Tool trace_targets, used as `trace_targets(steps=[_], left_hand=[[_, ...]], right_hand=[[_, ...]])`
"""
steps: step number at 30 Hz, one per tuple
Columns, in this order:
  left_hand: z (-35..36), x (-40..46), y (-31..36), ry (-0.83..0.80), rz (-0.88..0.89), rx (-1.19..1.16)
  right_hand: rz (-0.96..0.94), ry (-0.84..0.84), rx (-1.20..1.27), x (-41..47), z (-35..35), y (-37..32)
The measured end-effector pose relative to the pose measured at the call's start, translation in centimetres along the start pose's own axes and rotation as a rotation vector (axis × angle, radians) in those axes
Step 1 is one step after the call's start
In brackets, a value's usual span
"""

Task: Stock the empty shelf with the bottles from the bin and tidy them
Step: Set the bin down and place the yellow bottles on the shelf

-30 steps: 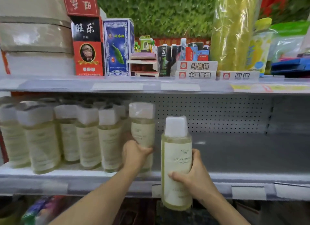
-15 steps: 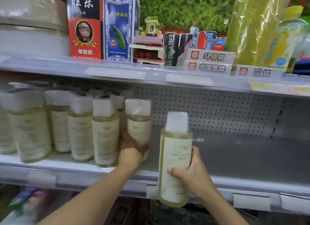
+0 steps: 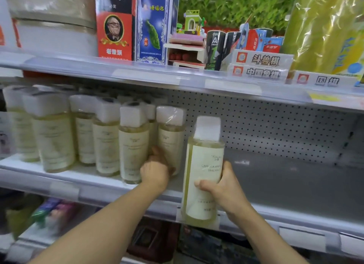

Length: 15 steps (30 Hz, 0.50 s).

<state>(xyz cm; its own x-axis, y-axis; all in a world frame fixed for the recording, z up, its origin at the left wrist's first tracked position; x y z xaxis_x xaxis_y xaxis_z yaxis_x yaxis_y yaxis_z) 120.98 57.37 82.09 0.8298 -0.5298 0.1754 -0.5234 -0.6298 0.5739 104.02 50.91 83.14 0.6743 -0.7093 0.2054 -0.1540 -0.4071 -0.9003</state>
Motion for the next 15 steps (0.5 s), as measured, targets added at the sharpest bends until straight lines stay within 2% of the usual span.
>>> trace_targets(steps=[2,7,15], left_hand=[[-0.4,-1.2,-1.0,-0.019,0.085,0.148],[-3.1,-4.2,-3.8,0.07,0.198,0.274],[-6.3,-6.0,-7.1,0.02,0.179,0.45]], right_hand=[[-0.001,-0.007,0.052,0.7,0.4,-0.5],[-0.018,-0.023,0.125,3.0,3.2,-1.7],[-0.008,-0.065,0.128,4.8,7.3,-1.9]])
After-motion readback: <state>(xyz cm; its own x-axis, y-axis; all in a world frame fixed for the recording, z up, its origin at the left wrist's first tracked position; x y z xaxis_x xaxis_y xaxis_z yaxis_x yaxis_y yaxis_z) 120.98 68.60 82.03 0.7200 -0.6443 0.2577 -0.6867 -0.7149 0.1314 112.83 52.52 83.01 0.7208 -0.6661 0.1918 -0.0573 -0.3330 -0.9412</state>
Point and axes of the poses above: each hand's wrist, its own x-axis towards the middle knuckle, its own z-axis out of the palm, y = z × x, the point moved 2 cm from there along x, towards the middle knuckle, and after that the axes turned 10 degrees about -x, right-handed, at the moved point
